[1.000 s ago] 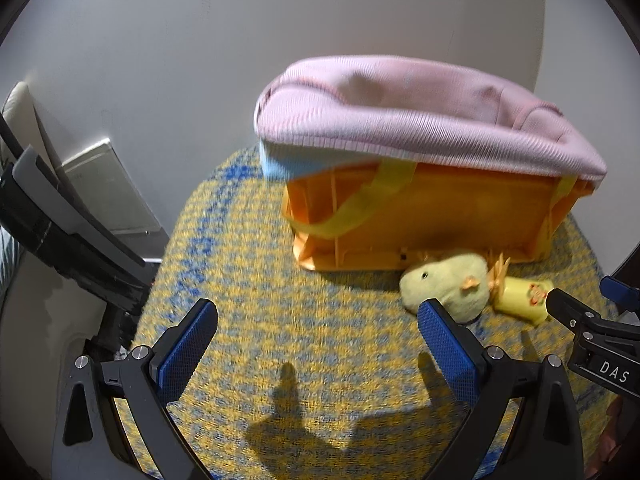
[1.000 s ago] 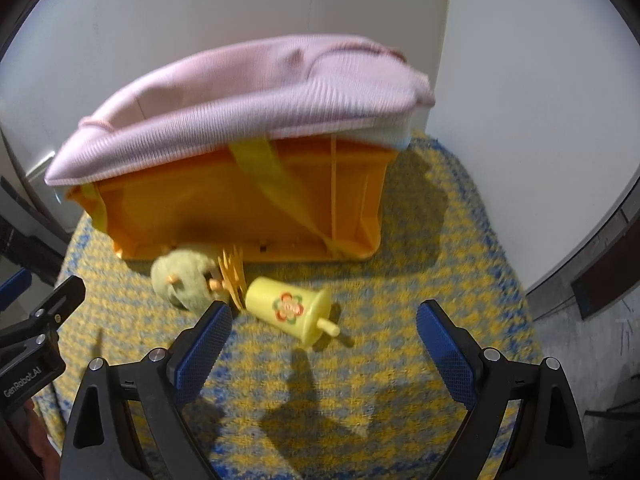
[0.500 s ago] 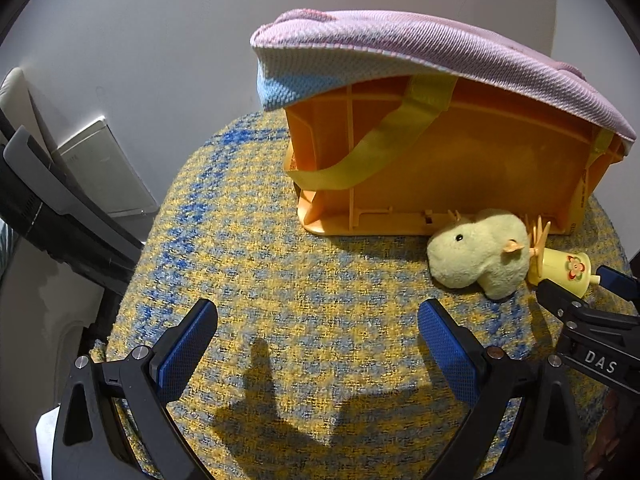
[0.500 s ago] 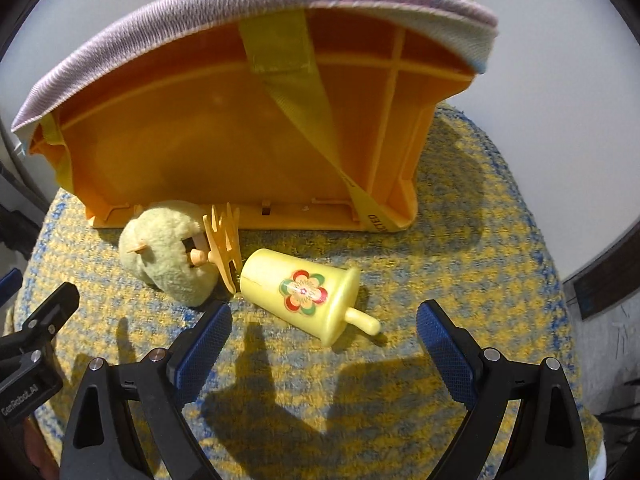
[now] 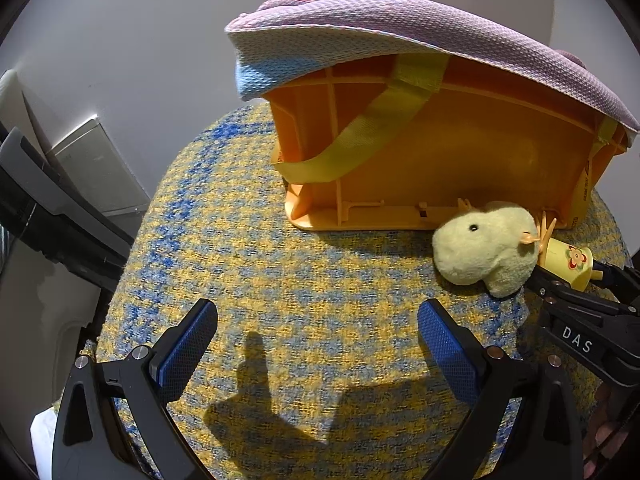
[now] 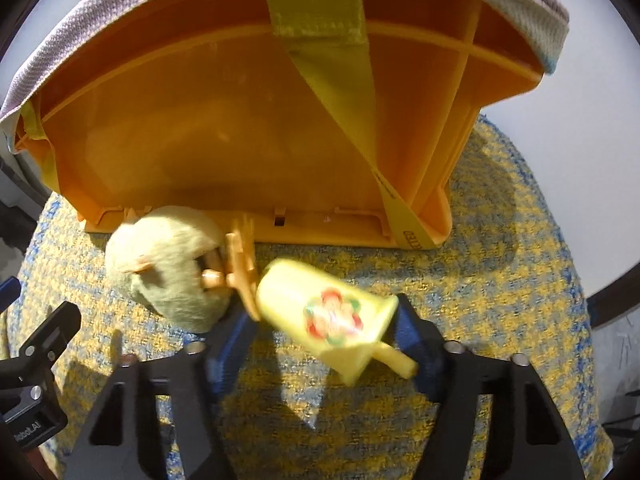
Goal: Organize objects
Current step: 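Grasp the yellow popsicle toy with the right tool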
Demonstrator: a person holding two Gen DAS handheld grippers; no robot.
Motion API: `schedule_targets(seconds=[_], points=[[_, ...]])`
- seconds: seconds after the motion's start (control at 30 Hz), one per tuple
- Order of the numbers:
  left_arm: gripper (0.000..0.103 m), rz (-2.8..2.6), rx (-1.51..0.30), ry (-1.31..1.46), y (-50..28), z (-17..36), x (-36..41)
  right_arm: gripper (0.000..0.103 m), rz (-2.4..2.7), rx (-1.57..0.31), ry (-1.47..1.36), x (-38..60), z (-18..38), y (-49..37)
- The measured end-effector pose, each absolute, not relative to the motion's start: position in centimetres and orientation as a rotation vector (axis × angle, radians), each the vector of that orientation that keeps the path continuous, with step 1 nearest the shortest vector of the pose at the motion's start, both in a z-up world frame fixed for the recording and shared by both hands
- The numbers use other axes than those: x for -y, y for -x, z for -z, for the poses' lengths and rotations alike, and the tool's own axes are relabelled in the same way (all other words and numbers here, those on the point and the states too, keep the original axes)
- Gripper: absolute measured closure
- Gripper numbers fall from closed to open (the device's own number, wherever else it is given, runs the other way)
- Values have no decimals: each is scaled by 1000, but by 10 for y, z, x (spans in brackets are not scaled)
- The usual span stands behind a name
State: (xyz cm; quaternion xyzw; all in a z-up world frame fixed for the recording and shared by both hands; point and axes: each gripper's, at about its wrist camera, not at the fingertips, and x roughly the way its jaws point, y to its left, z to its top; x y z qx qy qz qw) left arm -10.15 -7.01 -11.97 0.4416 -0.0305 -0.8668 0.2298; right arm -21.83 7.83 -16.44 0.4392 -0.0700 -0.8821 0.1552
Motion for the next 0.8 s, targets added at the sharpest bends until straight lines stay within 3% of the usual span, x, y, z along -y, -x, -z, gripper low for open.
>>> schedule_targets(seconds=[0.8], points=[[1, 2501, 172, -1240, 117, 120, -4, 38, 2528, 252, -1378, -141, 168, 189]])
